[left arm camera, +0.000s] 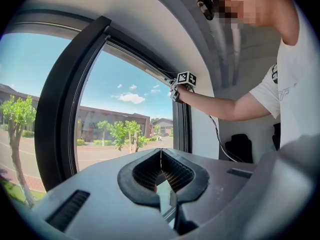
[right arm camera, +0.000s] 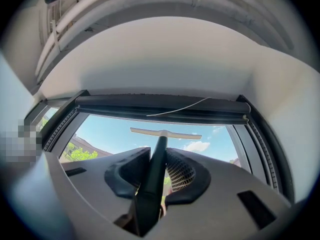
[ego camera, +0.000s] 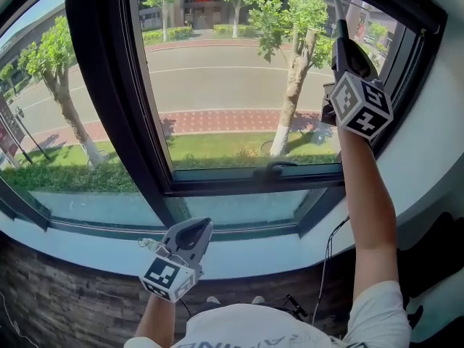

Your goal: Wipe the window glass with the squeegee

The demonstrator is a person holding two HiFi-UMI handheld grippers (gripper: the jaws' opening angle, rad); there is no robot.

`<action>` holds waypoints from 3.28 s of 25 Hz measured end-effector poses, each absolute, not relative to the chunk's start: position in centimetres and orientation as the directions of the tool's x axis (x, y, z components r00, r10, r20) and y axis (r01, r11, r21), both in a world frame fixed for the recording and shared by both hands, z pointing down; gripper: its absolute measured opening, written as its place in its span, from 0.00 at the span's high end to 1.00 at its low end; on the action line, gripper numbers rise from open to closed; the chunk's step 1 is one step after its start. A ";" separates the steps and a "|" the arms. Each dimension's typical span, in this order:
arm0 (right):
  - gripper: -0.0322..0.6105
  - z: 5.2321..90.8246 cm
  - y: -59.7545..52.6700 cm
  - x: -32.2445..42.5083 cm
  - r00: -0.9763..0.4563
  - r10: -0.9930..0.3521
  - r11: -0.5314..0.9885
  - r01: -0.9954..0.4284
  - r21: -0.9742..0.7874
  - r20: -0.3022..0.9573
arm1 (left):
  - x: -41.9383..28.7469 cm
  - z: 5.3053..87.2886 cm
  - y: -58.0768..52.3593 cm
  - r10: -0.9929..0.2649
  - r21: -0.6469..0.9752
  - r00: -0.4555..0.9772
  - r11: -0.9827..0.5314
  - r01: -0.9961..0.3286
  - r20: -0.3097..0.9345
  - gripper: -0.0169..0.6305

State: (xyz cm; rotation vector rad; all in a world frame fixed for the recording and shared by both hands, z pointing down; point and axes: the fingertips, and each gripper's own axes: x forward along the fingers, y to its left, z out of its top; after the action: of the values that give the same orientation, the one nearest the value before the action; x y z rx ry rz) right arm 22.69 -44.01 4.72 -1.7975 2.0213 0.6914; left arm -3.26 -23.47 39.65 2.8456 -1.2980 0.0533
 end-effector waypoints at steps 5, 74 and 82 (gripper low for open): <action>0.79 4.8 -44.4 22.9 -0.146 -0.803 0.100 -0.989 0.110 -0.578 | -2.7 38.5 -23.3 -0.764 -0.020 0.644 -0.645 -0.764 0.033 0.95; 0.79 34.0 -41.6 24.8 -0.192 -0.958 0.168 -0.978 0.123 -0.213 | -1.1 39.6 -23.5 -0.779 -0.034 0.622 -0.626 -0.779 0.072 0.95; 0.79 38.3 -41.4 24.7 -0.184 -0.972 0.170 -0.980 0.102 -0.146 | -2.1 38.4 -23.8 -0.798 -0.021 0.599 -0.601 -0.799 0.064 0.95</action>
State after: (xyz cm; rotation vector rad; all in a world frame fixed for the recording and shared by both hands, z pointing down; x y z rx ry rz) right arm 24.70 -41.35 38.34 -1.9764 2.3663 0.2674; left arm -2.07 -23.81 38.41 2.8003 -1.3985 0.1045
